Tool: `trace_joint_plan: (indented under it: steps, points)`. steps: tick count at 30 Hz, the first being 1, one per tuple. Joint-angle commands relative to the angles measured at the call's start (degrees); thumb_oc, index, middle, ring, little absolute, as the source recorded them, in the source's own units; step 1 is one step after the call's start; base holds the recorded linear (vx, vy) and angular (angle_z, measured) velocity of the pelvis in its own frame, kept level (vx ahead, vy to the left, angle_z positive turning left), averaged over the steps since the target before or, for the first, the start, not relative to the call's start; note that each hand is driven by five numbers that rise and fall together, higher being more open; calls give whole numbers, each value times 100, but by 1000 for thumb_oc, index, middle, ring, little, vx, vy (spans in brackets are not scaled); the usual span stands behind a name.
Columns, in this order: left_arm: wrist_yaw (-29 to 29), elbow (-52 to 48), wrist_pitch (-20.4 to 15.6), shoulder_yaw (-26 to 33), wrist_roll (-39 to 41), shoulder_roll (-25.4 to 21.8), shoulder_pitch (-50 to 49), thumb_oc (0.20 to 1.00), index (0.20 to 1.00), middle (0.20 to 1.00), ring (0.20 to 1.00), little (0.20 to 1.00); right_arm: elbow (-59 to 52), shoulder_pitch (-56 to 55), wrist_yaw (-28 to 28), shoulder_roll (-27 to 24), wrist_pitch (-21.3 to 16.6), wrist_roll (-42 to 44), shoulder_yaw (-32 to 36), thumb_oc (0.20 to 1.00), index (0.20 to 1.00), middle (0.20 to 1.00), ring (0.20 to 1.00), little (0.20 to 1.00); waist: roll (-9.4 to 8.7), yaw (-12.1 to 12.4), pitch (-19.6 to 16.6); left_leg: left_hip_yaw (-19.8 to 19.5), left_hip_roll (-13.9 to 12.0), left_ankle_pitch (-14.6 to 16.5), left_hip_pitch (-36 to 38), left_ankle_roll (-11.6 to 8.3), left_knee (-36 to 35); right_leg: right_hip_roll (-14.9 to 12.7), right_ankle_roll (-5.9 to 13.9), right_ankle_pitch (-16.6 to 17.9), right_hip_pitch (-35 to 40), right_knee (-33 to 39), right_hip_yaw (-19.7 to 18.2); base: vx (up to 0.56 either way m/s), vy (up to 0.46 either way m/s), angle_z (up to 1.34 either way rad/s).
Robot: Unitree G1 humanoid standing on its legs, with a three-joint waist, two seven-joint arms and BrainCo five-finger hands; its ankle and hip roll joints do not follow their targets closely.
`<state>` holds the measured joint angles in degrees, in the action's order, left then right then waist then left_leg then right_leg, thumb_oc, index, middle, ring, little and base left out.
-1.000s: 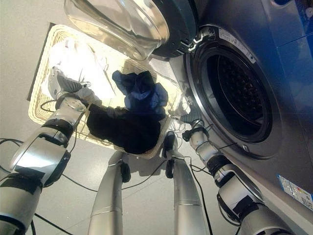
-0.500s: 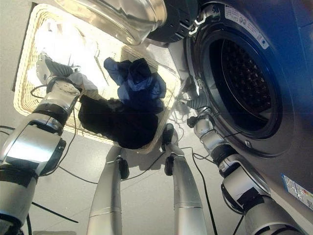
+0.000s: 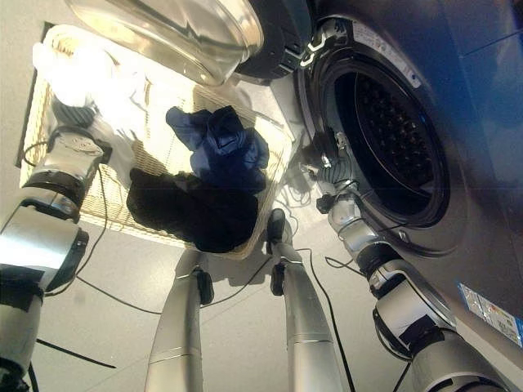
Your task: Put the clothes into the washing machine.
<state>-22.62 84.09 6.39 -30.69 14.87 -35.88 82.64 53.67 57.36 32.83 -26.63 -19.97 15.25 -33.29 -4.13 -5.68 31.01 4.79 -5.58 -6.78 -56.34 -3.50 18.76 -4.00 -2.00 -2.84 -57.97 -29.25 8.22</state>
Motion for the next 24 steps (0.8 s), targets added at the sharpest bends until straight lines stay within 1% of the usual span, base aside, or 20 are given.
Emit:
trace_joint_plan:
  steps: [1,3,4,6,7,8,9,10,11,12,13,14,15,16,17,18,19,20,24]
  points:
    - [-434,119,-425,323,91,284,-404,200,200,200,200,200,-193,-323,79,-47,-171,109,296,1000,1000,1000,1000,1000,15,80,-122,120,219,285,233,-321,57,21,686,111,222,97,98,-19,11,-5]
    - [-696,33,-666,416,-55,274,-493,200,200,200,200,200,-158,-380,55,-27,-223,104,316,1000,1000,1000,1000,1000,40,104,-122,148,210,302,363,-323,75,4,680,63,333,42,114,-16,-9,-7]
    - [-696,33,-666,416,-55,274,-493,200,200,200,200,200,-158,-380,55,-27,-223,104,316,1000,1000,1000,1000,1000,40,104,-122,148,210,302,363,-323,75,4,680,63,333,42,114,-33,-20,-7]
    - [-1202,-146,-1172,480,-233,259,-638,200,200,200,200,200,-160,-488,65,-6,-283,84,318,1000,1000,1000,1000,1000,77,155,-122,163,216,316,580,-319,76,-19,660,-3,525,-28,155,-43,-26,-1]
    - [-1284,-190,-1258,501,-254,264,-676,200,200,200,200,200,-160,-512,62,-1,-304,80,320,1000,1000,1000,1000,1000,81,164,-122,159,219,322,624,-315,75,-22,659,-12,561,-41,161,-40,-28,1]
    - [-1507,-354,-1523,573,-291,267,-797,200,200,200,200,200,-202,-595,77,37,-330,42,333,1000,1000,1000,1000,1000,86,188,-122,153,223,348,758,-308,75,-33,661,-39,680,-70,171,0,0,0]
    - [-1541,-391,-1561,588,-294,265,-820,200,200,200,200,200,-210,-614,76,44,-331,42,336,1000,1000,1000,1000,1000,86,194,-122,155,224,353,790,-305,72,-36,663,-42,708,-72,176,-32,-34,1]
    - [-1639,-502,-1689,651,-300,265,-887,200,200,200,200,200,-257,-657,87,55,-340,36,347,1000,1000,1000,1000,1000,87,209,-122,160,229,371,869,-299,61,-46,664,-56,776,-78,190,0,0,0]
    - [-1639,-502,-1689,651,-300,265,-887,200,200,200,200,200,-257,-657,87,55,-340,36,347,1000,1000,1000,1000,1000,87,209,-122,160,229,371,869,-299,61,-46,664,-56,776,-78,190,-33,-53,3]
    - [-1922,-762,-2131,796,-408,285,-1076,200,200,200,200,200,-315,-755,123,107,-384,-7,370,1000,1000,1000,1000,1000,82,254,-122,152,247,405,1045,-288,36,-71,665,-80,954,-71,226,-32,-42,2]
    - [-1938,-794,-2163,812,-415,287,-1077,200,200,200,200,200,-314,-745,127,109,-389,-19,380,1000,1000,1000,1000,1000,88,263,-122,149,245,381,1032,-285,25,-69,661,-50,946,-53,234,-35,-67,2]
    - [-2138,-1017,-2481,888,-545,309,-1244,200,200,200,200,200,-354,-837,153,120,-413,-41,396,1000,1000,1000,1000,1000,90,292,-122,155,261,442,1186,-275,28,-102,668,-88,1094,-56,259,-19,-37,2]
    - [-2231,-1180,-2584,928,-590,323,-1324,200,200,200,200,200,-397,-872,162,104,-409,-35,411,1000,1000,1000,1000,1000,92,313,-122,152,274,458,1250,-269,17,-114,666,-98,1158,-43,280,-21,-35,4]
    - [-2262,-1232,-2612,942,-608,324,-1330,200,200,200,200,200,-409,-859,160,95,-401,-33,423,1000,1000,1000,1000,1000,99,322,-122,149,273,433,1242,-265,3,-113,661,-70,1153,-22,290,-24,-17,10]
    - [-2438,-1461,-2781,1000,-754,360,-1475,200,200,200,200,200,-486,-923,172,89,-371,-22,454,1000,1000,1000,1000,1000,105,354,-122,150,295,477,1391,-254,-35,-135,669,-115,1286,-13,316,-29,-11,11]
    - [-2466,-1509,-2802,1018,-782,362,-1480,200,200,200,200,200,-498,-913,171,84,-363,-25,470,1000,1000,1000,1000,1000,111,363,-122,145,294,454,1377,-250,-48,-133,664,-86,1274,5,323,-18,-21,10]
    - [-2636,-1673,-2967,1072,-963,404,-1616,200,200,200,200,200,-522,-974,165,96,-392,-31,505,1000,1000,1000,1000,1000,115,391,-122,120,317,509,1482,-239,-56,-149,675,-132,1364,-10,331,-25,-19,3]
    - [-2689,-1737,-2993,1075,-1005,408,-1628,200,200,200,200,200,-541,-972,160,93,-393,-24,520,1000,1000,1000,1000,1000,121,401,-122,109,318,493,1483,-231,-70,-146,674,-104,1361,7,334,-26,-36,1]
    - [-3185,-2335,-3317,1182,-1602,581,-2035,200,200,200,200,200,-750,-1155,104,194,-437,-103,600,1000,1000,1000,1000,1000,148,487,-122,65,366,591,1753,-168,-106,-194,703,-132,1578,-2,356,-23,-36,6]
